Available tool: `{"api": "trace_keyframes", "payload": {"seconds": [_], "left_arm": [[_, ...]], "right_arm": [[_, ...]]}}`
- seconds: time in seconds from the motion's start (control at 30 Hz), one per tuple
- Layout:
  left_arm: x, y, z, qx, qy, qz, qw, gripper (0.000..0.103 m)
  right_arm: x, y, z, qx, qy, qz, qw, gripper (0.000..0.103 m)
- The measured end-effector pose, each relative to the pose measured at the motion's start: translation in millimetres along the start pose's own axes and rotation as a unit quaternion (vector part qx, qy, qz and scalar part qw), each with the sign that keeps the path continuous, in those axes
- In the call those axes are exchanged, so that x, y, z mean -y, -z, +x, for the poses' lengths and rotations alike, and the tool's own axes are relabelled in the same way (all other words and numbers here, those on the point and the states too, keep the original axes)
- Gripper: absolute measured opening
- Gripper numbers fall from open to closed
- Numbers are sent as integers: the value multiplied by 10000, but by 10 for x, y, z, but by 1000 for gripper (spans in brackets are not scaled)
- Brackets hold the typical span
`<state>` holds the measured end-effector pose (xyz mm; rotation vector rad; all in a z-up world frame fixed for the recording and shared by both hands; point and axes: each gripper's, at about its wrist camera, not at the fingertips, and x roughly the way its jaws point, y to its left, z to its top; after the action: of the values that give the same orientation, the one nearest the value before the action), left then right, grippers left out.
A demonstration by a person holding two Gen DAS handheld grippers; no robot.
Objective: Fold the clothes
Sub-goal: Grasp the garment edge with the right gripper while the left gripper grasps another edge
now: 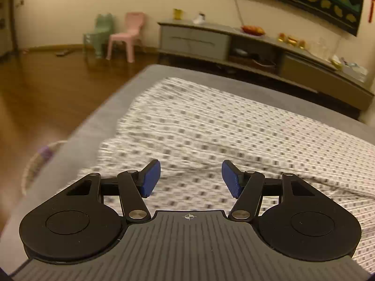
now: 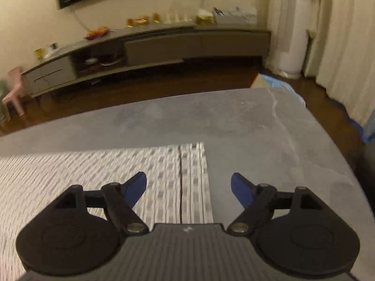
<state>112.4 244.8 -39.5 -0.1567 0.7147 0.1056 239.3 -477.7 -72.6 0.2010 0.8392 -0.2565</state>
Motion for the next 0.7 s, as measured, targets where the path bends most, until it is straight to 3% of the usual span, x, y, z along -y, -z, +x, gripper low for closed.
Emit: {"api": "trace_keyframes", "payload": {"seconds": [0.07, 0.17, 0.27, 0.3, 0.33, 0.47, 0.57, 0.63, 0.7], "left_arm": [[71, -33, 91, -74, 145, -30, 9999, 47], [156, -86, 237, -193, 435, -214, 9986, 47], [306, -101, 378, -262, 748, -311, 9964, 47], [352, -95, 412, -282, 846, -325, 9955, 47], [397, -89, 446, -302, 942, -339, 9945, 47], [402, -17, 456, -326, 1317, -827, 9873, 47], [496, -6, 449, -343, 1884, -1494, 9701, 55], [697, -19, 548, -511, 2282, -1778, 9559, 57], [1034, -38, 682, -738, 2541, -1729, 9487, 57]], "right_arm": [[-18, -275, 400, -129, 36, 138, 9998, 81], [-73, -339, 813, -337, 180, -36, 9993, 76], [-153, -327, 936, -368, 43, -289, 9989, 27], [-190, -328, 907, -310, -77, -384, 9988, 6], [-227, -330, 878, -251, -198, -478, 9983, 6], [-478, -90, -13, 805, -946, -1176, 9853, 6], [-558, 507, -907, 1380, -1579, -1981, 9575, 6], [-507, 931, -1238, 1466, -1560, -2221, 9512, 6], [-416, 1227, -1311, 1422, -1536, -2088, 9553, 6]]}}
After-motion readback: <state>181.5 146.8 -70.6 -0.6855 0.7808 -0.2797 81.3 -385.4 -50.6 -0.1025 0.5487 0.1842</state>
